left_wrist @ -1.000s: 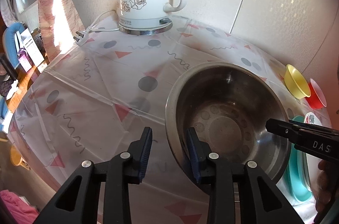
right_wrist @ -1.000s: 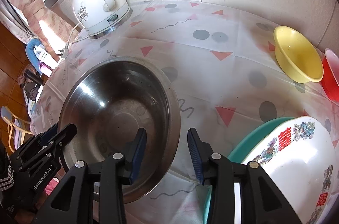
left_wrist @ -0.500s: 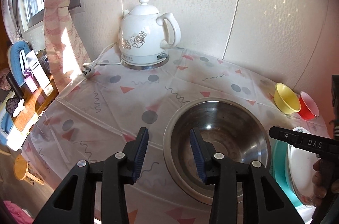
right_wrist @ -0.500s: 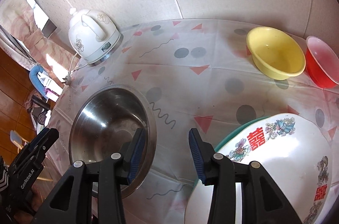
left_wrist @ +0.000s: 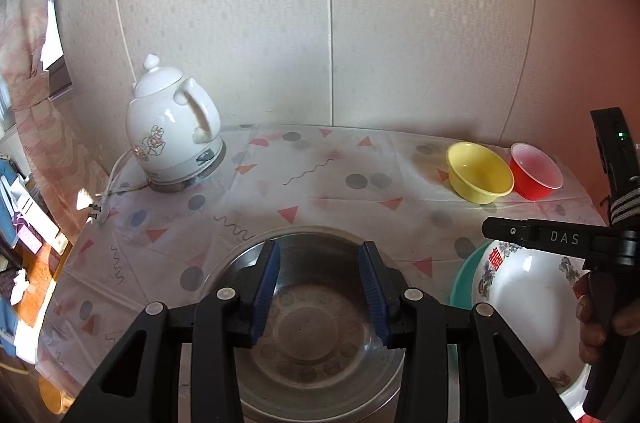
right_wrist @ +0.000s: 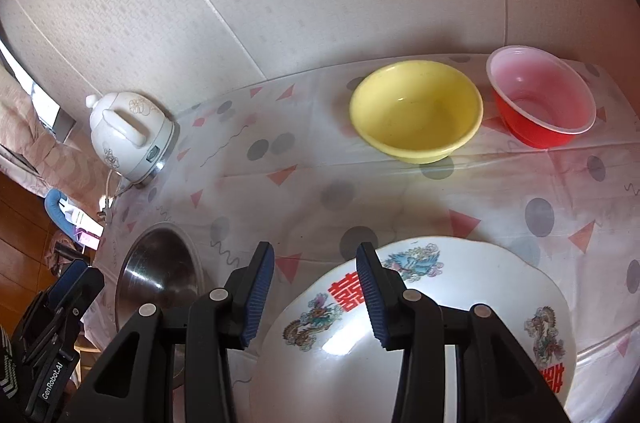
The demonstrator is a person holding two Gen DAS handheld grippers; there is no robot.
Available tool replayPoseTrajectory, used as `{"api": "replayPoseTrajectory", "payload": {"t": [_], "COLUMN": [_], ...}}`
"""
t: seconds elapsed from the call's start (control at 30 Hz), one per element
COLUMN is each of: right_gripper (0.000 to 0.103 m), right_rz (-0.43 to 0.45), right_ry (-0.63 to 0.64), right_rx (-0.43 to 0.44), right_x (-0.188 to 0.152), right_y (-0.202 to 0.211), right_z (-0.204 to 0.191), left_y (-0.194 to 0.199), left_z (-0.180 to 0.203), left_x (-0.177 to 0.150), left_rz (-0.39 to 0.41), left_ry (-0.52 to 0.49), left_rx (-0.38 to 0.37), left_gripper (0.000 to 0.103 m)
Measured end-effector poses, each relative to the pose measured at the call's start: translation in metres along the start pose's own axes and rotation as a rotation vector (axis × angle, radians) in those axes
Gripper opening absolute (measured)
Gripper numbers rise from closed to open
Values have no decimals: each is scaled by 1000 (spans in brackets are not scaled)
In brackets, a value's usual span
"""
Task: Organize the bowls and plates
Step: 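Move both tools to the rim of the yellow bowl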
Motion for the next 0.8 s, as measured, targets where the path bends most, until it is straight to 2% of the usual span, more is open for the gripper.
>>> {"api": "replayPoseTrajectory", "payload": {"t": [0.2, 0.8], "right_gripper": [43, 43], "right_rz": [4, 1], "right_ry": [-65, -215], "right_rx": [-3, 4], "right_x": [15, 52], "right_y": [-5, -26], "right_z": [27, 90], "left_y": [-21, -75], "left_z": [27, 66], "left_x": [10, 24], "left_rz": [-27, -115], "left_ry": [-67, -144], "left_rx": [-16, -13], "left_gripper": [42, 42]}}
Point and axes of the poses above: each gripper's, at about its wrist camera, not at the fingertips, and y roughly against the way its jaws point, z to its right, x to its top, the point moved 5 cm from there along -y, roughly the way its jaws point, and after that the axes turned 13 degrees about -x, right-handed, at the moved point
